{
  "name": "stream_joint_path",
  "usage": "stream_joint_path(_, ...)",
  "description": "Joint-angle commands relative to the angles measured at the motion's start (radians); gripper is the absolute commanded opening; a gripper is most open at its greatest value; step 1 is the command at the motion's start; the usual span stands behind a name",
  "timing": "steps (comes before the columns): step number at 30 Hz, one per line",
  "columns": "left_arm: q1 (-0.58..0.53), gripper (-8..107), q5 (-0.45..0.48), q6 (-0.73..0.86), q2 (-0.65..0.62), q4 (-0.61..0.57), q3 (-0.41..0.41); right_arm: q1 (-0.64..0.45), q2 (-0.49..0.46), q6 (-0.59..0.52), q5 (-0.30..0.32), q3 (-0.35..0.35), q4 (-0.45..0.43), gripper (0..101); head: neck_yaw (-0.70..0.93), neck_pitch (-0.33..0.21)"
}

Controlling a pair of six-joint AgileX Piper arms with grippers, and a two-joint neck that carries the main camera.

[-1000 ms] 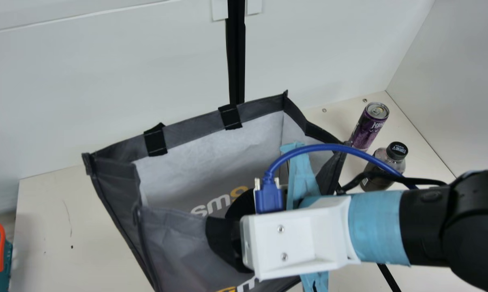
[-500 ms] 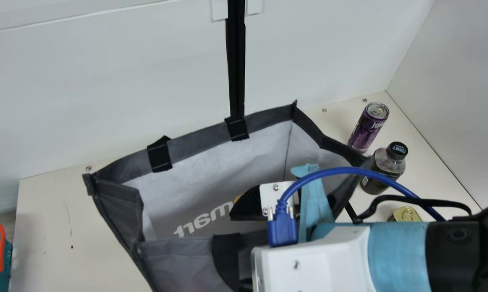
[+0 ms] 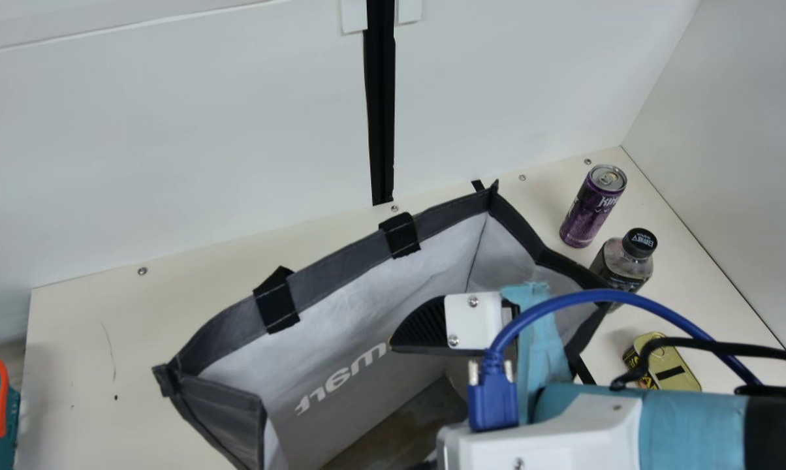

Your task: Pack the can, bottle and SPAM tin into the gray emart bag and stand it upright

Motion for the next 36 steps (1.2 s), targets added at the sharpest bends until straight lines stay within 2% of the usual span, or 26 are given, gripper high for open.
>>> stream_joint_path(1, 0.0, 90, 0.0, 0.0, 0.0, 0.0, 0.0, 0.005, -0.004, 0.006, -0.001, -0.001, -0.012, 95, -0.002, -0.024)
stream_joint_path(21, 0.0, 90, 0.0, 0.0, 0.0, 0.0, 0.0, 0.041, -0.042, 0.057, -0.001, -0.047, -0.091, 95, -0.002, -0.024)
stream_joint_path(36, 0.0, 90, 0.0, 0.0, 0.0, 0.0, 0.0, 0.028, -0.051, 0.106, -0.001, -0.14, -0.125, 95, -0.002, -0.024)
